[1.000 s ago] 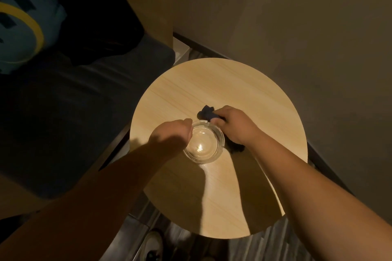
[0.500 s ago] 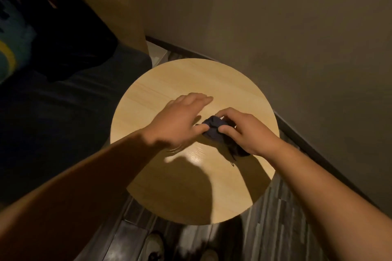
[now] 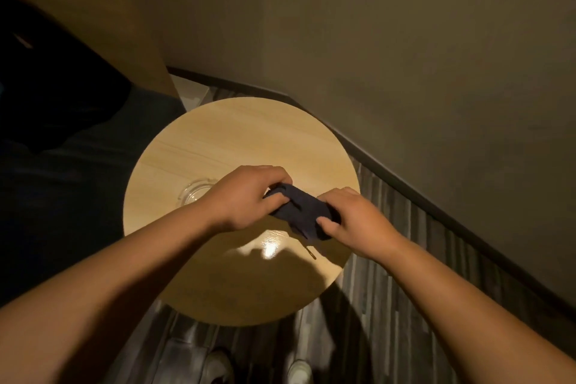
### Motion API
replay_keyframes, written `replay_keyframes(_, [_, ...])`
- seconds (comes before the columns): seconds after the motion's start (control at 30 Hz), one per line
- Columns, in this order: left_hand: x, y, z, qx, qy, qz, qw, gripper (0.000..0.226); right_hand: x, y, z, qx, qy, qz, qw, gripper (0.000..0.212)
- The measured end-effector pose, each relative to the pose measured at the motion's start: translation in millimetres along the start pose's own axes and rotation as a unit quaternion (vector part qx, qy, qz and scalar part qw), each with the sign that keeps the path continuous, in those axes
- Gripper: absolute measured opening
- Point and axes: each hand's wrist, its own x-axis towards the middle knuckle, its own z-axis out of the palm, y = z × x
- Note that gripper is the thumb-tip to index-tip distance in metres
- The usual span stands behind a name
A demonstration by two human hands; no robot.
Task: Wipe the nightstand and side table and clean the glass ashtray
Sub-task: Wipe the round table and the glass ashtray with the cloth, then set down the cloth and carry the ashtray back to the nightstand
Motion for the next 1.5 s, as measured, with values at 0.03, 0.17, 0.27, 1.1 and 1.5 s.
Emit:
replay_keyframes(0.03, [-2, -2, 3, 0.02, -0.003, -0.004, 1.0, 0.012, -2, 2, -2, 0.005, 0.006, -0.007, 1.0, 0.023])
replay_keyframes(0.17, [-12, -2, 24, 0.153, 0.018, -0.009, 0.988, 0.018, -3, 5, -9, 0.013, 0.024, -0.016, 1.0, 0.018])
replay_keyframes(0.27, [-15, -3, 37, 0.238, 0.026, -0.017, 0.971, 0.028, 7, 5, -11, -0.047, 0.012, -0.039, 0.998, 0.018])
replay_keyframes(1.1, [-125, -36, 144, 0.292, -0.083, -0.07, 0.95, 0.064, -54, 29, 118, -0.152, -0.043, -0.071, 0.985, 0.061])
replay_keyframes(1.5, [-130, -67, 76, 0.182, 0.258, -0.232, 0.92, 0.028, 53, -51, 74, -0.091, 0.051, -0.05, 0.993, 0.032])
